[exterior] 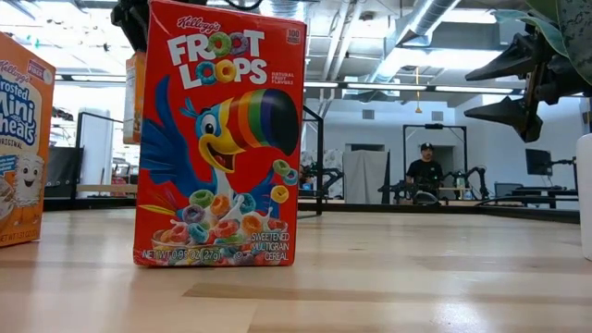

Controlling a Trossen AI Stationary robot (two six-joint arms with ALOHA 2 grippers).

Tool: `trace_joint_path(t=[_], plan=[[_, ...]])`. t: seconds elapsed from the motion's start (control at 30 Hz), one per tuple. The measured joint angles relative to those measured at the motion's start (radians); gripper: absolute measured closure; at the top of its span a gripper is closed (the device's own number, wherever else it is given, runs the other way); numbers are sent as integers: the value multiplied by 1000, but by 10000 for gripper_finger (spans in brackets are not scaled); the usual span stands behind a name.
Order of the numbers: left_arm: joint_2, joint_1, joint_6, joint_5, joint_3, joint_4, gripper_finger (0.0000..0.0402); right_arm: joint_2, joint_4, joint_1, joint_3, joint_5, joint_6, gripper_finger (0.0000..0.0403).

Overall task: Stack cereal on shelf
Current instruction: Put the top orange cereal box on the shelf

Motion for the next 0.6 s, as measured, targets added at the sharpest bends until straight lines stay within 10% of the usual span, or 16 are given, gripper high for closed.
trace_joint_path(t=[0.6], plan=[[-19, 291, 813, -18, -23, 12, 233, 0, 0, 0, 0, 0, 0, 86]])
